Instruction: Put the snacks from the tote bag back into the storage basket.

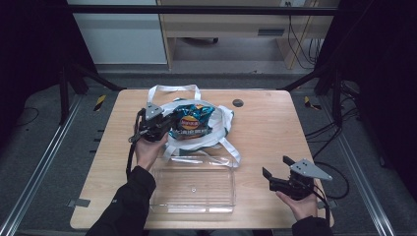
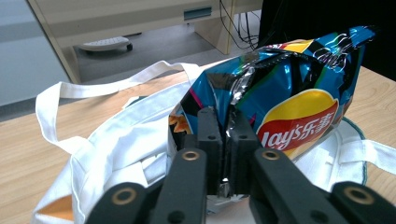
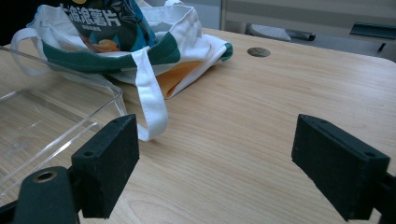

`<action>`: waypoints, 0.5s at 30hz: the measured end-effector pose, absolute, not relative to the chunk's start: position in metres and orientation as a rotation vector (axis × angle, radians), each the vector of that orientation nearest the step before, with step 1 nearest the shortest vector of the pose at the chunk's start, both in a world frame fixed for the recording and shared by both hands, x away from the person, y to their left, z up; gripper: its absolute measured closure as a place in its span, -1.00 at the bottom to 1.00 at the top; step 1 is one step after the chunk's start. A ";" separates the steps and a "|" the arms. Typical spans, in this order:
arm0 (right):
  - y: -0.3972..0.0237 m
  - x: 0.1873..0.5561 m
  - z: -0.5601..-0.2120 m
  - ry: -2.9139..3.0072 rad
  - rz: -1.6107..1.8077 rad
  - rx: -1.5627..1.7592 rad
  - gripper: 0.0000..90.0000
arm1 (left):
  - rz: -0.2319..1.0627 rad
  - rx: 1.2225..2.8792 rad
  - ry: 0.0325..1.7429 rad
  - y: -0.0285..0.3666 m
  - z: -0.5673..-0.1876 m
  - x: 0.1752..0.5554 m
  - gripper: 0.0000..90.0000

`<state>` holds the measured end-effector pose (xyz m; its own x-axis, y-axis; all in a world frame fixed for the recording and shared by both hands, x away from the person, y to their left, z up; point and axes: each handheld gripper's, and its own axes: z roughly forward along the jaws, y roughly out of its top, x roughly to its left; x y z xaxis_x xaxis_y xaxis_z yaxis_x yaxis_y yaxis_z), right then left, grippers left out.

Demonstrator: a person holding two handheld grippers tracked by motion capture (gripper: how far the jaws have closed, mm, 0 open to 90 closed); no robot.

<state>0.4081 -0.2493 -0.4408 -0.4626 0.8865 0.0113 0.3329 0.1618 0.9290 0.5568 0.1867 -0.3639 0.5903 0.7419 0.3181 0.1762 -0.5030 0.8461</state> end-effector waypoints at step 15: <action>-0.249 0.408 -0.441 1.889 1.289 1.154 -0.66 | 0.838 1.905 0.763 0.188 -0.360 0.546 1.00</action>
